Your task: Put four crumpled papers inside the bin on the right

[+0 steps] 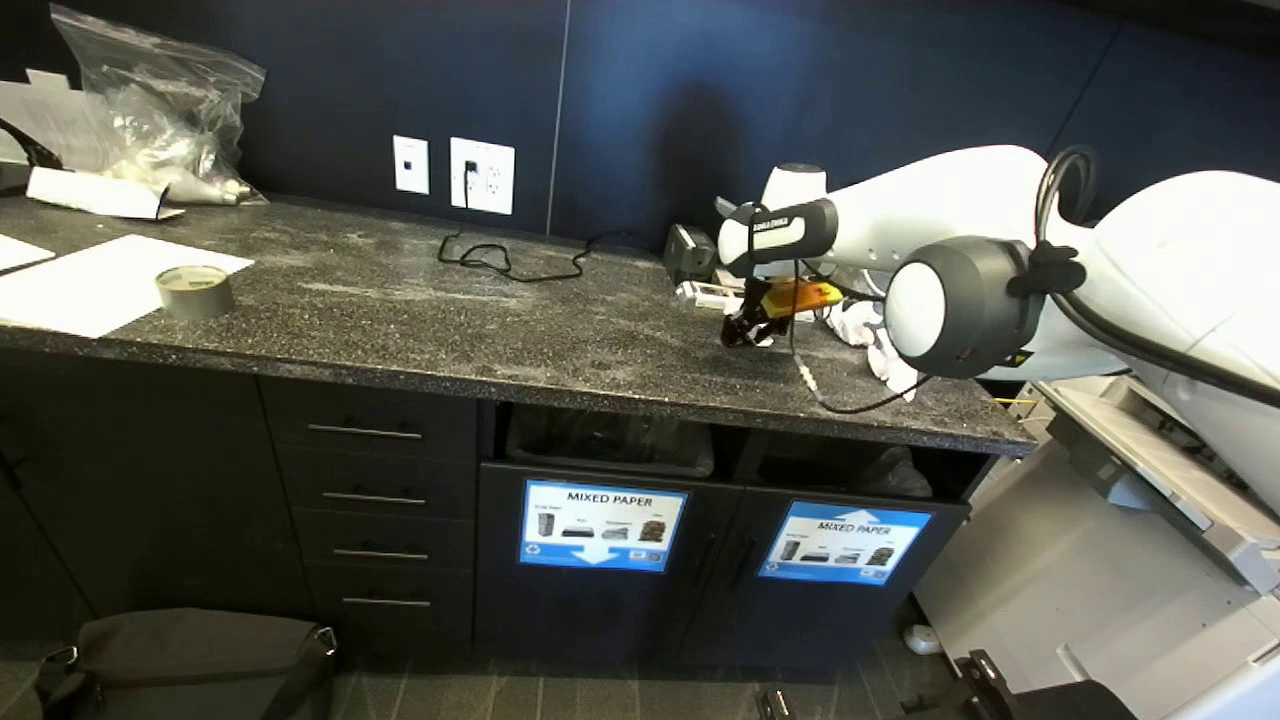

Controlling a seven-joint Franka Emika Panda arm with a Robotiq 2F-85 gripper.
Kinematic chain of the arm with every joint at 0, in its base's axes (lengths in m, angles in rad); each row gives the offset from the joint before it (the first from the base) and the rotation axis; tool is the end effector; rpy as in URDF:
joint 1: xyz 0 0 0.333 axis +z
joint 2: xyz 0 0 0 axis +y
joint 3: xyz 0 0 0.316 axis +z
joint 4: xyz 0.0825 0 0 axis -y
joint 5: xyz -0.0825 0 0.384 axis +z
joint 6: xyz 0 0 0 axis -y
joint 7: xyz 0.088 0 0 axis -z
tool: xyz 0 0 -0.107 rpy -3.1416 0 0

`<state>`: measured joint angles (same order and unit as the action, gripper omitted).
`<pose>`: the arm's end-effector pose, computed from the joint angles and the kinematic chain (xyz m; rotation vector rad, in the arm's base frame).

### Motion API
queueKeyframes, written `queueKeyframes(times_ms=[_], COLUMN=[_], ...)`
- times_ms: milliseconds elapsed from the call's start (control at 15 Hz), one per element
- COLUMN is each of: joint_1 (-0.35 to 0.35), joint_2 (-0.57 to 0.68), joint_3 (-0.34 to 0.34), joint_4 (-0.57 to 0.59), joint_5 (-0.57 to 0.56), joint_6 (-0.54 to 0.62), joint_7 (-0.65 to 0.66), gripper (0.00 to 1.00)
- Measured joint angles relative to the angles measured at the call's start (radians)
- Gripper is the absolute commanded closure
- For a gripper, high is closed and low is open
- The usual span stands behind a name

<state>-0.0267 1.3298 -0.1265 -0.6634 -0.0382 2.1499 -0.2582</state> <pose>0.8119 -0.0697 0.1573 2.9371 0.3382 0.1942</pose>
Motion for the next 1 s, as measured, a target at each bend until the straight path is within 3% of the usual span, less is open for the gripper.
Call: queueKeyframes(times_ms=[400,667,1000], joint_1=[0.012,0.023,0.008], joint_2=[-0.061,-0.152,-0.27], joint_3=[0.002,0.002,0.014], joint_4=[-0.095,-0.253,-0.459], joint_5=[0.0,-0.001,0.016], joint_6=[-0.06,-0.061,-0.03], joint_7=[-0.165,-0.253,-0.253], gripper=[0.9,0.9,0.9])
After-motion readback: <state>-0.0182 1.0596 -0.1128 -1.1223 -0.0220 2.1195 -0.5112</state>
